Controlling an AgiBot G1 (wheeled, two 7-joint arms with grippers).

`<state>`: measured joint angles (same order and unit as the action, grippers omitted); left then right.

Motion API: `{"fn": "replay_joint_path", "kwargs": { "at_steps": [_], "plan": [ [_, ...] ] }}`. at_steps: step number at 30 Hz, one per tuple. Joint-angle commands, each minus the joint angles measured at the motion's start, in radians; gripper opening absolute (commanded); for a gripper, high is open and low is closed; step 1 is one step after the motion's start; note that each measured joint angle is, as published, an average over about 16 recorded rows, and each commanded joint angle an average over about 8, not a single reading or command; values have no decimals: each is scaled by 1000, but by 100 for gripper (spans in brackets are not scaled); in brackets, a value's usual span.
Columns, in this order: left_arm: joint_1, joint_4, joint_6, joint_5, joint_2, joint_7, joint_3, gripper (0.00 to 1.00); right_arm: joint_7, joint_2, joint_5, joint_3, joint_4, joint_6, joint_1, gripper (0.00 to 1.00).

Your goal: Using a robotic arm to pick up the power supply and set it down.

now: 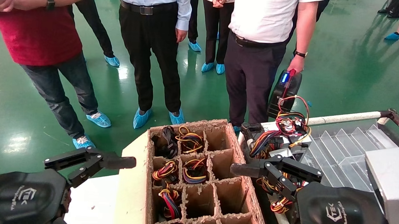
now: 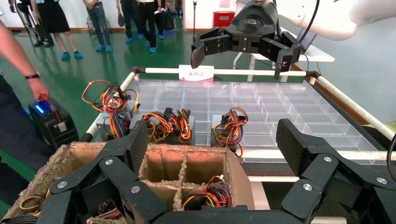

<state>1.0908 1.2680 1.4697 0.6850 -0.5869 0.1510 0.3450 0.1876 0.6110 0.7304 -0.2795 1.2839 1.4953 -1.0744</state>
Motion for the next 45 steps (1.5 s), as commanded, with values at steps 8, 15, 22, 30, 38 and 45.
{"fn": "replay_joint_path", "kwargs": {
  "at_steps": [8,15,22,30,38,45],
  "plan": [
    [0,0,0,0,0,0,0,0,-1,-1,2,0,0,-1,0,100],
    [0,0,0,0,0,0,0,0,-13,-2,77,-15,-5,-48,-7,100],
    [0,0,0,0,0,0,0,0,-27,34,227,-61,2,-136,-39,100],
    [0,0,0,0,0,0,0,0,-17,129,458,-152,9,-242,-121,87],
    [0,0,0,0,0,0,1,0,-3,251,672,-249,-15,-309,-218,6],
    [0,0,0,0,0,0,1,13,19,338,842,-324,-32,-345,-287,0]
  ]
}}
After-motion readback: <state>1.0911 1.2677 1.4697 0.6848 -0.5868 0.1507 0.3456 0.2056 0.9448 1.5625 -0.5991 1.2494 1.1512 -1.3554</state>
